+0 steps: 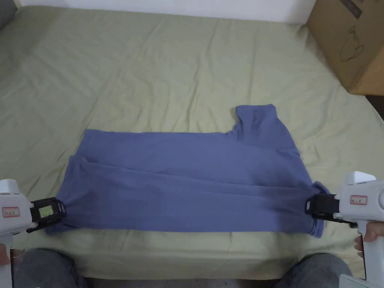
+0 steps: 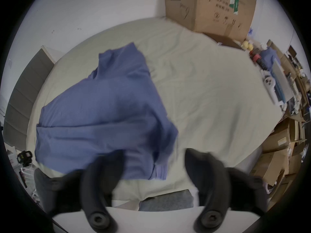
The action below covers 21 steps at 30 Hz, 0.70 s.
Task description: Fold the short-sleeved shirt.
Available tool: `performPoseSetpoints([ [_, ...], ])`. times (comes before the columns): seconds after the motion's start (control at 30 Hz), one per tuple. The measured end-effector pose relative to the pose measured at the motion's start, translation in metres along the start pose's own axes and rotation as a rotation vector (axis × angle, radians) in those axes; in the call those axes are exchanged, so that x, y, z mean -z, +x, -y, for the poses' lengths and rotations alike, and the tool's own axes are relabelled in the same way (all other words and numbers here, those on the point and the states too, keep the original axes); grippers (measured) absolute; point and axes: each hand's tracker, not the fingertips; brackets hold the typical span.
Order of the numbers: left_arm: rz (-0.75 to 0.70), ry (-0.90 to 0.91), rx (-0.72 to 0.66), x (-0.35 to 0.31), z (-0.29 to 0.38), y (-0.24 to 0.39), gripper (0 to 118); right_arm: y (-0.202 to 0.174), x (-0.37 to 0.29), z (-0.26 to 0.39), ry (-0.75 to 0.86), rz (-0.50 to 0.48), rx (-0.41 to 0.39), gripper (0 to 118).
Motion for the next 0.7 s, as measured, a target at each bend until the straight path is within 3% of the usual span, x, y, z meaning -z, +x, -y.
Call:
performPoseSetpoints([
  [0.03,0.023,0.063,-0.005,-0.011,-0.005,0.001,99,0.000,-0.010,-0.005,0.028,0.009,0.001,93],
  [0.07,0.047,0.123,-0.009,-0.022,-0.011,0.003,104,-0.001,-0.024,-0.010,0.081,0.016,-0.004,100],
  [0.17,0.077,0.311,-0.001,-0.057,-0.034,0.014,105,-0.010,-0.073,-0.024,0.311,0.010,-0.057,100],
  [0.3,-0.029,0.632,0.151,-0.097,-0.042,0.049,108,-0.032,-0.131,-0.027,0.613,-0.038,-0.097,102],
  [0.47,0.022,0.811,0.234,-0.126,-0.032,0.081,105,-0.062,-0.166,-0.013,0.877,-0.084,-0.125,102],
  [0.53,0.061,0.822,0.257,-0.130,-0.030,0.085,97,-0.072,-0.171,-0.007,0.914,-0.091,-0.141,95],
  [0.6,0.084,0.836,0.286,-0.134,-0.026,0.092,65,-0.079,-0.170,-0.003,0.918,-0.097,-0.161,65],
  [0.63,0.078,0.837,0.297,-0.134,-0.026,0.093,52,-0.083,-0.170,0.000,0.918,-0.098,-0.163,58],
  [0.7,0.081,0.843,0.323,-0.133,-0.023,0.096,39,-0.087,-0.164,0.001,0.909,-0.109,-0.178,43],
])
